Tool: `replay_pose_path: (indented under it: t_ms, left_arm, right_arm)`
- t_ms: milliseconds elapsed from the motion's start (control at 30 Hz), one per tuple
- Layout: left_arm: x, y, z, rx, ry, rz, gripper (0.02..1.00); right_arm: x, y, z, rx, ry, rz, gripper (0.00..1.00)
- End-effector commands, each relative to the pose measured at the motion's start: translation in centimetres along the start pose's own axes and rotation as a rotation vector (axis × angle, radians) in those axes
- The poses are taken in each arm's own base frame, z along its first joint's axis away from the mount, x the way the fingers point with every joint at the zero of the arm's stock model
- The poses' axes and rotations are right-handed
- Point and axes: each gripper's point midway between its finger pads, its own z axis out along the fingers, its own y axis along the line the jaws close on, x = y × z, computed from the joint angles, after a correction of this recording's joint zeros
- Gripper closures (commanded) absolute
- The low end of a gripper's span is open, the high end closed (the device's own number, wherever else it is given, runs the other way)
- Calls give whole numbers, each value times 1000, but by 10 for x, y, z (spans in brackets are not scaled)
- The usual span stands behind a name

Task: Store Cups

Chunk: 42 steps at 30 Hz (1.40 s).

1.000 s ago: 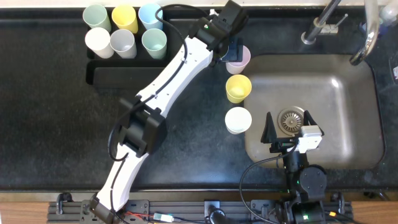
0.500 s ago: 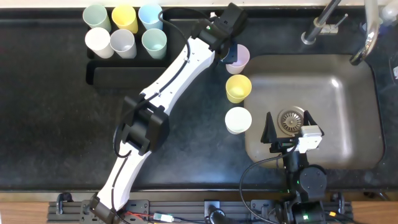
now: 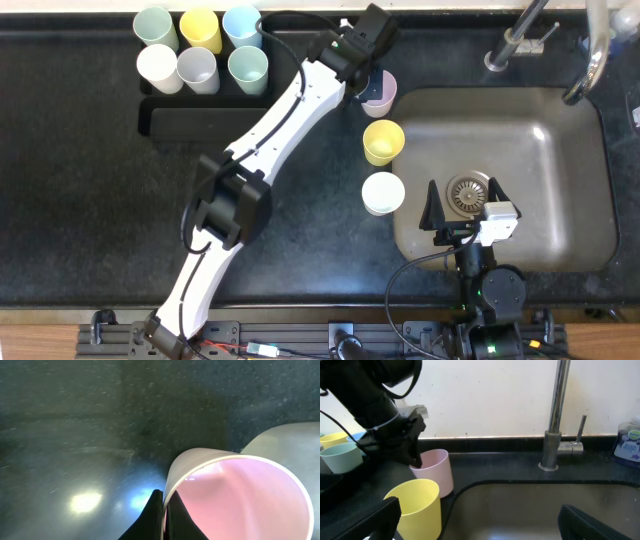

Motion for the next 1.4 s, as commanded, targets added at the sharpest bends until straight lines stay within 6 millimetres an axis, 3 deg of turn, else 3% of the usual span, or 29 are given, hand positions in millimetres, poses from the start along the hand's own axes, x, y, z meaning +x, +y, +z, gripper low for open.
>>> replay_pose_path:
  t_ms: [33, 167, 267, 333, 433, 467, 567, 767, 1033, 1400]
  left_arm:
    - [-48, 15, -120, -14, -244, -5, 985]
    - [-66, 56, -207, -37, -390, -41, 985]
    - [-65, 111, -259, -83, -470, -113, 985]
    - [-59, 148, -279, -113, -501, -154, 985]
    - [-45, 199, -293, -149, -519, -193, 985]
    - [-34, 228, -291, -169, -504, -219, 985]
    - [-11, 273, -277, -214, -442, -265, 985]
    - [21, 330, -233, -271, -325, -285, 985]
    - [40, 369, -190, -303, -215, -278, 985]
    - [34, 382, -136, -307, -131, -260, 985]
  right_arm:
    - [3, -1, 0, 2, 0, -3, 3]
    - [3, -1, 0, 2, 0, -3, 3]
    - [3, -1, 0, 2, 0, -3, 3]
    - [3, -1, 0, 2, 0, -3, 3]
    - [3, -1, 0, 2, 0, -3, 3]
    - [3, -1, 0, 2, 0, -3, 5]
    - [3, -1, 0, 2, 0, -3, 3]
    - [3, -1, 0, 2, 0, -3, 3]
    - [3, -1, 0, 2, 0, -3, 3]
    - [3, -1, 0, 2, 0, -3, 5]
